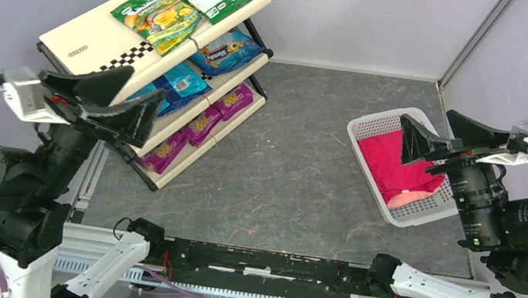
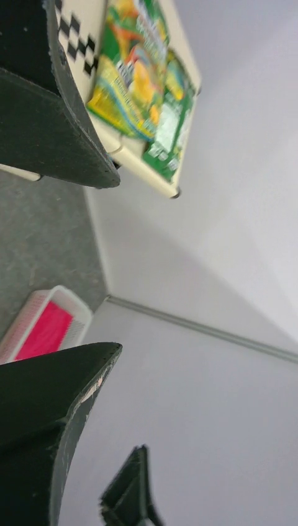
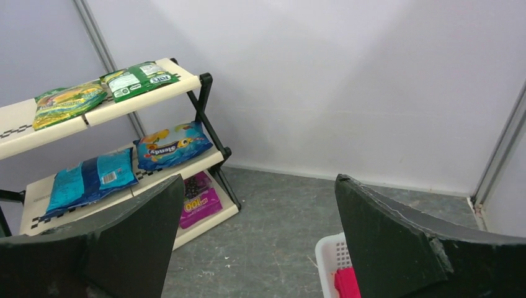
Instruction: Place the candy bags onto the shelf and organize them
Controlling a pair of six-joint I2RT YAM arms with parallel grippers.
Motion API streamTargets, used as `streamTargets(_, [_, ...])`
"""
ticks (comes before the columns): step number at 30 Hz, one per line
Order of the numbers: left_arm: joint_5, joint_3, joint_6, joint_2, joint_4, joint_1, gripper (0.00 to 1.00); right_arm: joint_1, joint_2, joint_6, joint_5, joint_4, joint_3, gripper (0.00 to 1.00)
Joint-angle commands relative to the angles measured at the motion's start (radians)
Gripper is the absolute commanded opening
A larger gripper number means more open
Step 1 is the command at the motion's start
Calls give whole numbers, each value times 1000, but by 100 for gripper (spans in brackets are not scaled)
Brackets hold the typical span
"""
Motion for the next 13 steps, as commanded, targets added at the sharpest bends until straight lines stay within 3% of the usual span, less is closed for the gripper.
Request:
streamTargets(1, [-181, 80, 29, 34, 120, -3, 100, 0, -6, -72, 14, 3, -34, 98])
streamTargets(13, [-315, 124, 71, 35, 116, -2, 100, 0, -70, -150, -25, 118, -171, 98])
